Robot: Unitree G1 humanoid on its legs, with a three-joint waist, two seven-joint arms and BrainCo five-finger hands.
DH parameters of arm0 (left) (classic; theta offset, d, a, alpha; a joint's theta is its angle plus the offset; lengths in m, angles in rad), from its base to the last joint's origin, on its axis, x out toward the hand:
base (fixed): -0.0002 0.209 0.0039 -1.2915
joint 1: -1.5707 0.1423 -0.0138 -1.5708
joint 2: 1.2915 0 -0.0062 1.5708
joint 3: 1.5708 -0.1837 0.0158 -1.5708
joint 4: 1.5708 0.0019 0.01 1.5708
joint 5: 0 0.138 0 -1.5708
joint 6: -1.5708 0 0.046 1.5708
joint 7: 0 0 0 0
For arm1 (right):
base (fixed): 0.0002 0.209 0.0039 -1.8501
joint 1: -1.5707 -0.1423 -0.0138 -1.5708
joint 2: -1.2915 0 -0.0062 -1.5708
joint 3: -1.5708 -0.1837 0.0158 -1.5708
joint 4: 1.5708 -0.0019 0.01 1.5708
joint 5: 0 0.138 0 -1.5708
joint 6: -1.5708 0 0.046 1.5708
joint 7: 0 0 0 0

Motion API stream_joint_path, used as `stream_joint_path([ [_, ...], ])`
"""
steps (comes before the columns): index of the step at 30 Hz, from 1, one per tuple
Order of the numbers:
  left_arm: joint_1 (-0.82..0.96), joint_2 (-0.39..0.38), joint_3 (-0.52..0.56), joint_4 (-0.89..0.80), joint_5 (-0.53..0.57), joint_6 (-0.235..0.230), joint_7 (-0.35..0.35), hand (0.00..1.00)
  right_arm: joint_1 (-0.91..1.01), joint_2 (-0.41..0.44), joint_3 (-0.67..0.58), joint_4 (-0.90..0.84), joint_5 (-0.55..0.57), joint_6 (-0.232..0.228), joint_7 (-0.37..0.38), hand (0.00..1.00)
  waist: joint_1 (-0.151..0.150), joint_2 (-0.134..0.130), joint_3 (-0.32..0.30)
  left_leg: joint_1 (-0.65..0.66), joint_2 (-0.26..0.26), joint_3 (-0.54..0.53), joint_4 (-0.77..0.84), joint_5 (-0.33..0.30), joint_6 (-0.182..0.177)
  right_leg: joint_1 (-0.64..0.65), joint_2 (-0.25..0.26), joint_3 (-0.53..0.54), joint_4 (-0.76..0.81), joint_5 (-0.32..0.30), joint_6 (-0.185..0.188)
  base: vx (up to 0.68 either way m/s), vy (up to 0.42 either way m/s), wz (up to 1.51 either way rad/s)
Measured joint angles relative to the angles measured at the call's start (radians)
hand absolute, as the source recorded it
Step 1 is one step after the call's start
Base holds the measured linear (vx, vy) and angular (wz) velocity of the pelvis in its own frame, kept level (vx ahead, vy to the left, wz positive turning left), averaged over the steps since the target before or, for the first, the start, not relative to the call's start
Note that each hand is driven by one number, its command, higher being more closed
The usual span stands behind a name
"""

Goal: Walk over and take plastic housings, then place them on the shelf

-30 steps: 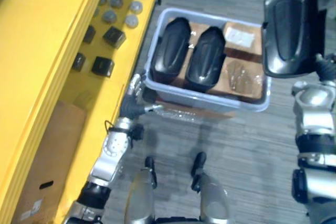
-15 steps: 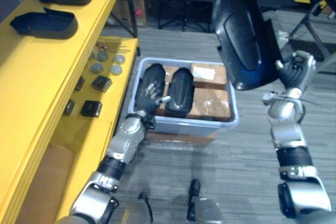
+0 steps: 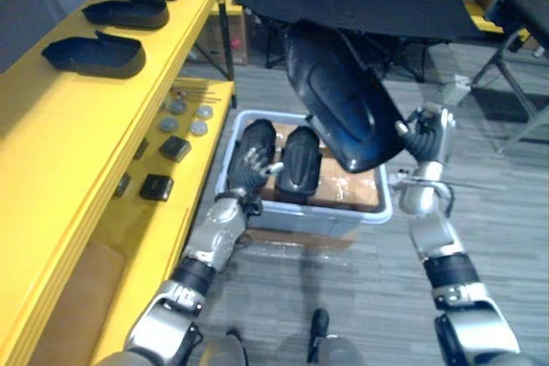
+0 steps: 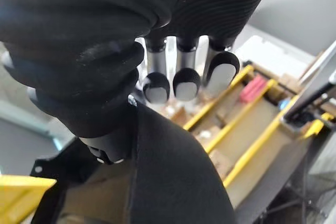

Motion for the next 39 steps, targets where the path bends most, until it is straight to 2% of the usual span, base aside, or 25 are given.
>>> stream_joint_path([
  [4,0.021,-0.007,-0.001,0.0,-0.002,-0.004,-0.004,0.0,0.014,0.021,0.035,0.0,-0.027,-0.02,-0.021,1.0,0.001,0.0,-0.006,0.003,-0.001,-0.001,-0.004,0.0,0.0,0.002,-0.001,0.0,0.0,0.0,0.0,0.0,0.0,0.0],
  [9,0.065,-0.032,-0.003,0.0,-0.002,-0.011,-0.02,0.0,0.045,0.041,0.073,0.005,-0.044,-0.021,-0.024,1.0,0.005,-0.001,-0.038,0.008,-0.004,-0.004,-0.015,0.003,0.0,0.006,-0.002,-0.003,-0.005,0.0,0.0,-0.01,0.002,0.01],
  [18,0.082,-0.053,-0.054,-0.001,0.004,-0.011,-0.051,0.0,0.06,0.071,0.122,0.016,-0.081,-0.097,-0.085,1.0,0.017,-0.002,-0.041,0.012,-0.009,-0.032,-0.037,0.024,-0.004,0.021,-0.003,-0.03,-0.011,-0.001,0.0,-0.05,-0.004,0.09],
  [25,0.133,-0.072,-0.087,-0.001,0.012,-0.012,-0.055,0.0,0.072,0.103,0.183,0.049,-0.084,-0.111,-0.086,1.0,0.03,-0.003,-0.058,0.028,-0.011,-0.032,-0.068,0.039,-0.006,0.025,-0.002,-0.032,-0.014,-0.001,-0.001,-0.01,-0.003,0.0],
  [30,0.139,-0.073,-0.089,-0.001,0.016,-0.013,-0.055,0.0,0.081,0.12,0.224,0.049,-0.084,-0.148,-0.086,1.0,0.031,-0.004,-0.06,0.028,-0.012,-0.032,-0.068,0.039,-0.006,0.025,-0.004,-0.032,-0.014,-0.001,-0.001,0.0,0.0,0.0],
  [35,0.17,-0.074,-0.104,-0.001,0.015,-0.033,-0.052,0.0,0.152,0.156,0.251,0.048,-0.084,-0.21,-0.085,1.0,0.033,-0.005,-0.069,0.03,-0.012,-0.033,-0.074,0.04,-0.006,0.025,-0.004,-0.032,-0.014,-0.002,0.0,0.0,0.0,0.0],
  [39,0.212,-0.075,-0.118,-0.001,0.011,-0.039,-0.036,0.0,0.218,0.179,0.26,0.047,-0.082,-0.216,-0.092,1.0,0.033,-0.006,-0.075,0.042,-0.013,-0.031,-0.088,0.043,-0.007,0.029,-0.006,-0.031,-0.014,-0.004,0.0,0.0,0.0,0.0],
])
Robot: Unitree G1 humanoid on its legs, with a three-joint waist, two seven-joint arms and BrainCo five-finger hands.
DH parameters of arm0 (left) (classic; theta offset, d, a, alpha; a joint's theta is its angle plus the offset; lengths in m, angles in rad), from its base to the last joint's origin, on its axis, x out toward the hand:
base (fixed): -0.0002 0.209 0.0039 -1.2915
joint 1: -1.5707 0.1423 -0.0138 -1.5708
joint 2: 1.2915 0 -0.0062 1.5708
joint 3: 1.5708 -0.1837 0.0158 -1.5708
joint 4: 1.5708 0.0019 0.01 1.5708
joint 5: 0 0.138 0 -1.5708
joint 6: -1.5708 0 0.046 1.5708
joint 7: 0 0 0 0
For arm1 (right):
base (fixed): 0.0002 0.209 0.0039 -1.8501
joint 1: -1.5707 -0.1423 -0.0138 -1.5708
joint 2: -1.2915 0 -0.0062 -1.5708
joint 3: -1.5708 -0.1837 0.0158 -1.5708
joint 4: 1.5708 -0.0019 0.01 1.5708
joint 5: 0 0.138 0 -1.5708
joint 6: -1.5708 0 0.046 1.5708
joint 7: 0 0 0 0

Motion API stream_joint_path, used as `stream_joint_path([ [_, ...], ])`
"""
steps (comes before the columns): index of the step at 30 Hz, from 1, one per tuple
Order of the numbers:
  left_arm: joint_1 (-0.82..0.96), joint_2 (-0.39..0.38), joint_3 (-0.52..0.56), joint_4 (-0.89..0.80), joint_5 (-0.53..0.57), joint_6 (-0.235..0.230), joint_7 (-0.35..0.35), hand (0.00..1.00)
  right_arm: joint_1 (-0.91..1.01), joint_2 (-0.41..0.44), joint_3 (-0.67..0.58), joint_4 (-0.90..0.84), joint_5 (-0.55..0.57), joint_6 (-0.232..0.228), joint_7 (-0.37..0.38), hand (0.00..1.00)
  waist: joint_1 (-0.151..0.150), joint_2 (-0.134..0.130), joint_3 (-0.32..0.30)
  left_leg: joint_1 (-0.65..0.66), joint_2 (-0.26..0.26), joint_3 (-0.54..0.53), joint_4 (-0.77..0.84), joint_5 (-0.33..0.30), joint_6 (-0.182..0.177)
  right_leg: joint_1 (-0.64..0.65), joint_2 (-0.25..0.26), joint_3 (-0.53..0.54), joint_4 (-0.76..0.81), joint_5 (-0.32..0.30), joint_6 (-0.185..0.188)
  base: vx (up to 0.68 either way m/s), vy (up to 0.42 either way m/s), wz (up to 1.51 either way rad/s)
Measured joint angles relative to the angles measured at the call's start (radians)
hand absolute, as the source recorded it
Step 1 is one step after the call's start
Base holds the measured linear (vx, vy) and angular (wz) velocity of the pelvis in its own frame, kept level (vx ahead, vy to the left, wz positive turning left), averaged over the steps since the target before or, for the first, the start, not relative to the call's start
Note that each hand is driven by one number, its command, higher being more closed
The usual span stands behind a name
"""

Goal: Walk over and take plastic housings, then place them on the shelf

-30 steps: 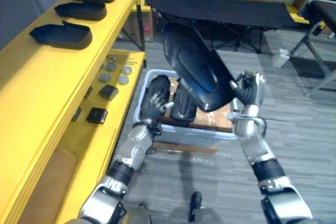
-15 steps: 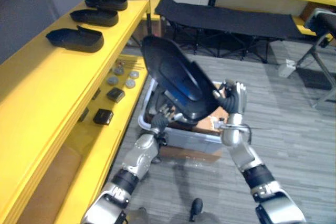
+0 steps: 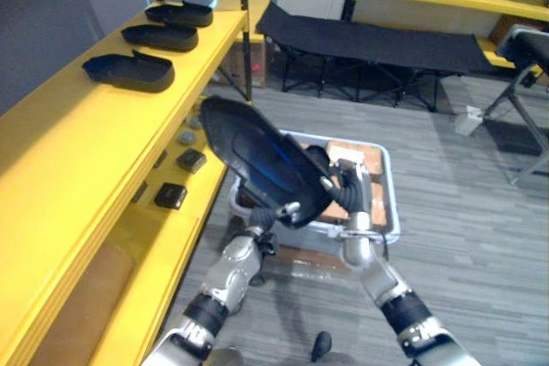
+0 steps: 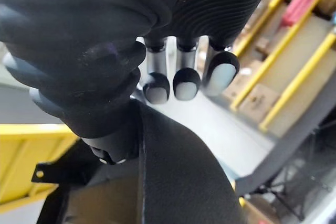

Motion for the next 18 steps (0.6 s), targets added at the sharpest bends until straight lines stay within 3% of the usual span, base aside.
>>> stream_joint_path([
  [2,0.013,-0.005,-0.001,0.0,-0.002,-0.023,0.02,0.0,0.03,0.008,0.009,0.0,0.002,-0.004,-0.019,1.0,0.0,-0.001,-0.001,0.001,0.0,0.0,-0.01,0.004,0.0,0.001,-0.001,0.0,0.0,-0.003,0.002,-0.03,0.007,0.01],
  [3,0.022,-0.01,-0.001,-0.002,-0.003,-0.038,0.033,1.0,0.051,0.015,0.009,-0.001,0.004,-0.014,-0.033,1.0,0.0,-0.002,-0.003,0.002,0.0,-0.001,-0.018,0.008,-0.001,0.0,-0.002,-0.001,0.0,-0.006,0.003,0.0,0.0,0.0],
  [4,0.026,-0.013,-0.001,-0.004,-0.004,-0.042,0.039,1.0,0.059,0.018,0.009,-0.001,0.007,-0.019,-0.038,1.0,0.0,-0.003,-0.003,0.002,0.0,-0.001,-0.018,0.008,-0.001,0.0,-0.001,-0.001,0.0,-0.007,0.004,0.0,0.0,0.0],
  [6,0.046,-0.024,0.002,-0.023,-0.046,-0.094,0.078,1.0,0.091,0.026,0.008,-0.005,0.01,-0.028,-0.052,1.0,-0.001,-0.008,-0.009,0.003,0.0,0.0,-0.022,0.008,-0.002,-0.002,-0.001,-0.001,0.0,-0.01,0.005,0.0,0.0,0.0],
  [12,0.088,-0.038,0.064,-0.041,-0.092,-0.229,0.076,1.0,0.151,0.052,0.015,-0.002,0.008,-0.045,-0.062,1.0,-0.002,-0.014,-0.012,0.032,-0.004,0.004,-0.054,0.017,-0.007,0.002,0.002,0.0,-0.002,-0.011,0.007,0.01,0.01,-0.01],
  [18,0.103,-0.038,0.082,-0.049,-0.12,-0.26,0.069,1.0,0.164,0.058,0.064,-0.005,-0.002,-0.095,-0.111,1.0,-0.006,-0.015,-0.013,0.041,-0.003,0.005,-0.066,0.021,-0.005,0.006,-0.001,0.0,-0.002,-0.012,0.008,0.01,0.004,0.0],
])
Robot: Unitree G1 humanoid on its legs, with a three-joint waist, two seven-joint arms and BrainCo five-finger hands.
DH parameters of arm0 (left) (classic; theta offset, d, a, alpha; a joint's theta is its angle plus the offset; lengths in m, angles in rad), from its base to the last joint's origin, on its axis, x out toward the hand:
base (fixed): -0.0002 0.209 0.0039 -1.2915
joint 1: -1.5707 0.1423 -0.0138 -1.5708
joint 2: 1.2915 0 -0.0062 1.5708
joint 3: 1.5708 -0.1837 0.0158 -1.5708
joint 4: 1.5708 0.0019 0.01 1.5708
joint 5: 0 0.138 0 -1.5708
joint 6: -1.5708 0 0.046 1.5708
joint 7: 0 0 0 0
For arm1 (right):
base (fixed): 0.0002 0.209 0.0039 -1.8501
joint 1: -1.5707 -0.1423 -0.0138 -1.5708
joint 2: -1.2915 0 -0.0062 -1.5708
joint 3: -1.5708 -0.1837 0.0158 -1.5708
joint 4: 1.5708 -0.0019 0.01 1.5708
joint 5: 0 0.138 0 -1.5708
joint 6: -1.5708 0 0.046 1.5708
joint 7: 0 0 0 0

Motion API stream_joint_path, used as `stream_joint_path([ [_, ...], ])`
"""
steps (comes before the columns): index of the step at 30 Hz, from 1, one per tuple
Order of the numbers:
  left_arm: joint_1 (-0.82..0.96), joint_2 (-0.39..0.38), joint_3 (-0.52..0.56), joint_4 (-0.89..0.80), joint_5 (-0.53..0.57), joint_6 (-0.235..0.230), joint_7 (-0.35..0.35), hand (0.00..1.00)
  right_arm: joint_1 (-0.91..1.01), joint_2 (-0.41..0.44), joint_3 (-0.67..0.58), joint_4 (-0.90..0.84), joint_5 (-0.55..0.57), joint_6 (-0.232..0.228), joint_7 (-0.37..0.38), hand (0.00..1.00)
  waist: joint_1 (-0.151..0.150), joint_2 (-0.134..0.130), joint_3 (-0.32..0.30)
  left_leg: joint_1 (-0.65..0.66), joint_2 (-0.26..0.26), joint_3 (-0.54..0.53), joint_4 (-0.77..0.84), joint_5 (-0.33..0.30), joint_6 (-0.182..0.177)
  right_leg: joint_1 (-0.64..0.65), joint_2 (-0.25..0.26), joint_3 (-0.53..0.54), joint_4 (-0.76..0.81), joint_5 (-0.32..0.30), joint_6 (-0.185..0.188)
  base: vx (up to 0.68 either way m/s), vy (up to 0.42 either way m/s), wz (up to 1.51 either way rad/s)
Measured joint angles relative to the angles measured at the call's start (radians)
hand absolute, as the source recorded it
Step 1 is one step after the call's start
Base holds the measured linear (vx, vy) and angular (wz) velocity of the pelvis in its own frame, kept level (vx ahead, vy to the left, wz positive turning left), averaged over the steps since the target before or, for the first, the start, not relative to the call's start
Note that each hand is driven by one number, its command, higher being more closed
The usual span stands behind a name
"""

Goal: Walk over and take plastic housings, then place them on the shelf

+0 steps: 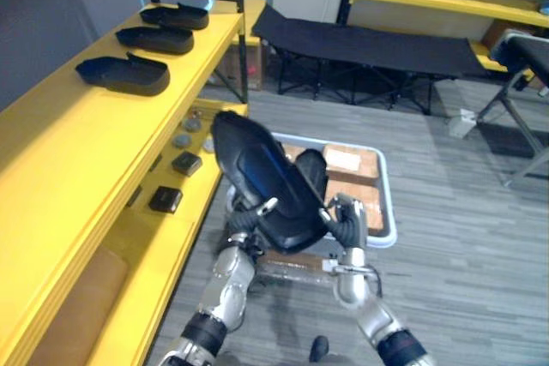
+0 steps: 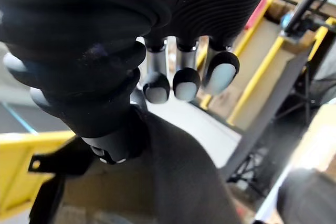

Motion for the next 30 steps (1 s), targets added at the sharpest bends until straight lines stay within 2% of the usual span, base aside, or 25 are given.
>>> stream_joint_path([
  [5,0.0,0.0,-0.004,-0.039,0.003,0.005,0.009,1.0,0.012,-0.001,0.005,-0.033,0.0,-0.013,-0.027,1.0,0.0,-0.003,-0.002,0.001,-0.001,0.008,0.001,0.0,0.0,-0.001,-0.003,0.006,0.0,0.001,0.001,-0.02,0.011,-0.03],
  [6,0.0,0.0,-0.004,-0.048,0.005,0.005,0.01,1.0,0.015,-0.003,0.005,-0.043,0.0,-0.013,-0.032,0.0,0.0,-0.003,-0.002,0.0,-0.001,0.013,0.0,0.0,0.001,-0.001,-0.003,0.009,0.0,0.001,0.001,-0.04,0.012,-0.09],
  [13,-0.005,0.011,-0.013,-0.103,0.05,0.033,0.035,1.0,0.048,-0.02,0.016,-0.072,0.007,-0.016,-0.031,0.0,-0.022,-0.009,-0.006,0.007,0.001,0.025,0.0,-0.003,0.002,-0.002,-0.004,0.024,0.0,0.0,0.001,-0.03,0.016,-0.05],
  [15,-0.021,0.026,-0.035,-0.119,0.101,0.038,0.06,1.0,0.053,-0.029,0.025,-0.074,0.113,-0.032,0.0,0.0,-0.025,-0.011,-0.007,0.012,0.001,0.031,0.002,-0.003,0.002,-0.002,-0.004,0.032,0.0,0.001,0.001,-0.01,0.02,-0.08],
  [18,-0.045,0.031,-0.055,-0.188,0.196,0.069,0.093,1.0,0.104,-0.015,0.01,-0.144,0.3,-0.073,0.053,0.0,-0.025,-0.012,-0.008,0.012,0.001,0.034,0.003,-0.003,0.001,-0.008,-0.003,0.034,0.0,0.001,0.0,-0.01,0.006,-0.05],
  [19,-0.047,0.031,-0.051,-0.25,0.242,0.079,0.115,1.0,0.138,-0.005,-0.001,-0.213,0.385,-0.113,0.082,0.0,-0.027,-0.012,-0.008,0.011,0.001,0.046,0.005,-0.006,0.001,-0.013,0.001,0.039,0.0,0.001,0.0,-0.01,0.004,-0.21],
  [21,-0.056,0.024,-0.048,-0.324,0.291,0.086,0.151,1.0,0.177,0.023,-0.023,-0.334,0.542,-0.181,0.157,0.0,-0.031,-0.011,-0.008,0.012,0.001,0.054,0.018,-0.016,0.002,-0.015,0.003,0.046,0.0,0.001,0.0,-0.01,0.014,-0.2],
  [23,-0.085,0.002,-0.039,-0.341,0.36,0.094,0.196,1.0,0.176,0.052,-0.061,-0.473,0.748,-0.304,0.29,0.0,-0.036,-0.01,-0.01,0.02,0.0,0.073,0.018,-0.019,0.004,-0.015,0.004,0.061,0.001,0.003,0.0,-0.02,0.03,-0.18],
  [24,-0.087,-0.001,-0.038,-0.341,0.365,0.094,0.205,1.0,0.168,0.057,-0.067,-0.5,0.792,-0.333,0.323,0.0,-0.036,-0.01,-0.01,0.025,0.0,0.076,0.018,-0.021,0.003,-0.015,0.004,0.063,0.001,0.003,0.0,-0.02,0.024,-0.2],
  [25,-0.085,0.0,-0.034,-0.339,0.367,0.098,0.222,1.0,0.152,0.068,-0.068,-0.531,0.885,-0.38,0.402,0.0,-0.044,-0.009,-0.011,0.031,0.0,0.079,0.018,-0.023,0.004,-0.011,0.004,0.066,0.001,0.003,0.0,-0.02,0.021,-0.09],
  [26,-0.085,-0.001,-0.028,-0.33,0.396,0.109,0.247,1.0,0.121,0.08,-0.065,-0.576,1.048,-0.439,0.545,0.0,-0.055,-0.007,-0.012,0.033,-0.001,0.078,0.018,-0.024,0.006,-0.007,0.003,0.065,0.001,0.003,-0.001,-0.02,0.017,-0.04],
  [28,-0.085,-0.001,-0.027,-0.314,0.404,0.114,0.268,1.0,0.084,0.094,-0.058,-0.603,1.141,-0.482,0.63,0.0,-0.055,-0.003,-0.014,0.034,-0.002,0.078,0.018,-0.024,0.006,-0.008,0.003,0.065,0.001,0.002,-0.001,-0.02,0.006,0.0],
  [29,-0.085,-0.002,-0.024,-0.299,0.406,0.118,0.283,1.0,0.043,0.109,-0.05,-0.624,1.213,-0.493,0.7,0.0,-0.054,0.003,-0.017,0.035,-0.002,0.078,0.017,-0.024,0.006,-0.006,0.003,0.064,0.001,0.002,-0.001,0.0,0.0,0.0],
  [30,-0.085,-0.003,-0.02,-0.291,0.423,0.12,0.296,1.0,0.013,0.118,-0.039,-0.632,1.248,-0.494,0.728,0.0,-0.054,0.007,-0.018,0.039,-0.002,0.077,0.017,-0.024,0.006,-0.003,0.003,0.064,0.001,0.002,-0.001,0.0,0.0,0.0],
])
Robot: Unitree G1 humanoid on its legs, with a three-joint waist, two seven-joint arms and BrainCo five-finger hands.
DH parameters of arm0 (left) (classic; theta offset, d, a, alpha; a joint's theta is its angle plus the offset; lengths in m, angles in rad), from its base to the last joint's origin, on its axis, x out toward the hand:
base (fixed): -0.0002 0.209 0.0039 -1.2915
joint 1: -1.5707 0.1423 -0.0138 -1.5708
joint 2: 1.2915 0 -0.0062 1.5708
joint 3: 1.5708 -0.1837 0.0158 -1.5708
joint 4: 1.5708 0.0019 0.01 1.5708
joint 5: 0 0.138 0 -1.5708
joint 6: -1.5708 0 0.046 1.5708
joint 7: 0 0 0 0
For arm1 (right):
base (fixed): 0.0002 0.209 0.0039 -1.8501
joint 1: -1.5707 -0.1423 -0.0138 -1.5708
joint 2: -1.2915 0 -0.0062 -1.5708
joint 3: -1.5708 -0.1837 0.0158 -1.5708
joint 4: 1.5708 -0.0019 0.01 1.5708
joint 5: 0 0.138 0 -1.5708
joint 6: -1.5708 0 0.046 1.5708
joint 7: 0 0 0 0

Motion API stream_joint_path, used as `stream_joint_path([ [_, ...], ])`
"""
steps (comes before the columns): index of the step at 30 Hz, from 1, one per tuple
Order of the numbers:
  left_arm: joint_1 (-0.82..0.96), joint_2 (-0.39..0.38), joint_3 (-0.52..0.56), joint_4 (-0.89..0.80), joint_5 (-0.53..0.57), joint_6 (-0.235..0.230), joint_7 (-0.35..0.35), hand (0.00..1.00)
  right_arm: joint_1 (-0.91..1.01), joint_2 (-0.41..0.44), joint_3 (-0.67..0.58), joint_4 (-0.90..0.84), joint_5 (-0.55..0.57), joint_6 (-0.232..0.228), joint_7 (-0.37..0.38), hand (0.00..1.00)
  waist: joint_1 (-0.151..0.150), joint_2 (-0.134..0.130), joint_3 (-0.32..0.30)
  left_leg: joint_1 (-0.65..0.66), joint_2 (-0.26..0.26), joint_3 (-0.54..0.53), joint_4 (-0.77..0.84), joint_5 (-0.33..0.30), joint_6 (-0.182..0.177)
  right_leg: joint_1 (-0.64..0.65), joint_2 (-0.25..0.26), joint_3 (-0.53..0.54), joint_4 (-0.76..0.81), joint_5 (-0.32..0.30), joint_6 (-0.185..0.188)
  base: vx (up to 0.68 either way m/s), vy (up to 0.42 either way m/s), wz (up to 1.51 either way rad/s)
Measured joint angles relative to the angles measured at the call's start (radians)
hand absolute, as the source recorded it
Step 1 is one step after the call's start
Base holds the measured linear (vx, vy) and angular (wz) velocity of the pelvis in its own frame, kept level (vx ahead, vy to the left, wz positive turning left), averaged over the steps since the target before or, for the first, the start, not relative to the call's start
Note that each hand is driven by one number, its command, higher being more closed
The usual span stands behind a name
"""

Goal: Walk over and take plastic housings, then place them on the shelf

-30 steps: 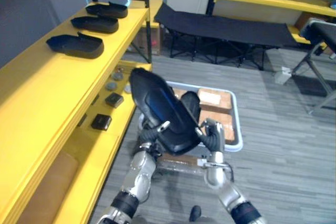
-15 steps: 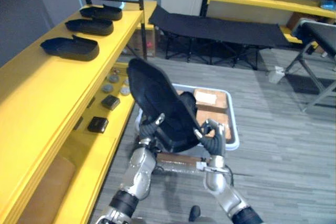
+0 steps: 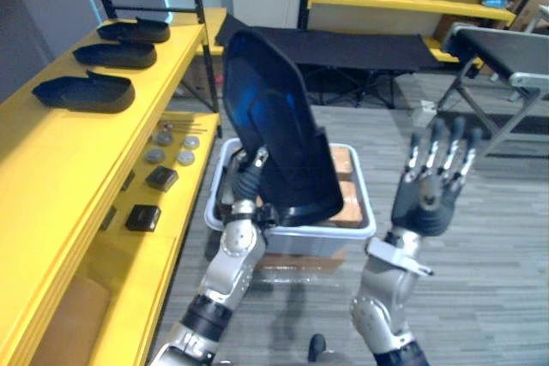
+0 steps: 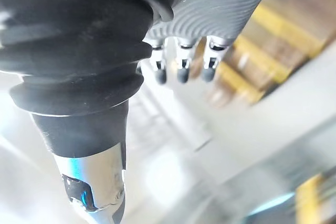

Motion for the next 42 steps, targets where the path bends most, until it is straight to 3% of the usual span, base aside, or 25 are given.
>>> stream_joint_path([
  [8,0.0,-0.019,-0.008,0.022,0.14,0.038,0.062,1.0,-0.182,0.066,0.113,-0.041,-0.151,0.013,-0.089,0.0,0.018,0.021,-0.008,0.008,0.0,-0.004,-0.003,0.0,0.0,0.008,0.0,-0.005,0.0,-0.001,0.001,0.0,0.0,0.0],
  [16,0.0,-0.016,-0.009,0.029,0.207,0.038,0.074,1.0,-0.217,0.071,0.113,-0.083,-0.108,0.009,-0.001,0.0,0.025,0.022,-0.009,0.008,-0.005,-0.02,-0.003,0.0,0.0,0.018,-0.006,-0.021,0.0,-0.01,-0.004,-0.01,0.006,0.05],
  [18,0.003,-0.016,-0.005,0.046,0.207,0.037,0.085,1.0,-0.217,0.071,0.113,-0.083,-0.112,0.016,-0.021,0.0,0.026,0.025,-0.012,0.007,-0.006,-0.029,-0.004,0.0,0.0,0.022,-0.006,-0.029,0.0,-0.013,-0.003,-0.01,0.002,0.12],
  [21,0.027,-0.014,0.047,0.053,0.209,0.026,0.089,1.0,-0.208,0.07,0.096,-0.077,-0.203,0.074,-0.117,0.0,0.025,0.034,-0.017,0.005,-0.005,-0.029,-0.007,0.0,0.0,0.019,-0.005,-0.029,0.0,-0.014,-0.002,0.0,0.0,0.0],
  [23,0.072,-0.006,0.108,0.03,0.251,0.004,0.094,1.0,-0.167,0.054,0.022,-0.064,-0.314,0.138,-0.186,0.0,0.025,0.037,-0.019,0.004,-0.004,-0.029,-0.011,0.0,0.0,0.016,-0.004,-0.029,0.0,-0.015,-0.001,0.0,0.0,0.0],
  [25,0.124,0.008,0.164,-0.029,0.298,-0.01,0.094,1.0,-0.112,0.026,-0.065,-0.062,-0.351,0.181,-0.196,0.0,0.025,0.037,-0.019,0.0,-0.004,-0.028,-0.014,0.0,0.0,0.01,-0.004,-0.029,0.0,-0.015,0.0,0.0,0.0,0.0],
  [28,0.197,0.033,0.286,-0.126,0.379,-0.041,0.098,1.0,-0.018,-0.034,-0.256,-0.062,-0.352,0.237,-0.151,0.0,0.026,0.044,-0.016,-0.009,-0.005,-0.03,-0.013,0.0,0.0,0.003,-0.004,-0.029,0.0,-0.013,0.003,0.0,0.0,0.0],
  [33,0.247,0.102,0.512,-0.26,0.493,-0.111,0.105,1.0,0.062,-0.154,-0.573,-0.101,-0.345,0.322,0.007,0.0,0.023,0.065,-0.012,-0.006,-0.003,-0.03,-0.017,0.0,0.0,0.005,-0.002,-0.028,0.0,-0.013,0.002,-0.01,0.001,0.0],
  [35,0.247,0.13,0.554,-0.301,0.526,-0.139,0.105,1.0,0.067,-0.189,-0.628,-0.138,-0.35,0.346,0.048,0.0,0.021,0.065,-0.012,-0.006,-0.003,-0.029,-0.017,0.0,0.0,0.005,-0.002,-0.027,0.0,-0.015,0.001,-0.05,0.0,-0.02],
  [42,0.295,0.163,0.637,-0.419,0.601,-0.168,0.097,1.0,0.086,-0.254,-0.749,-0.198,-0.512,0.412,0.045,0.0,-0.002,0.069,-0.01,-0.009,0.0,-0.025,-0.02,-0.004,-0.002,0.004,-0.001,-0.027,-0.001,-0.029,0.002,-0.04,0.0,-0.01],
])
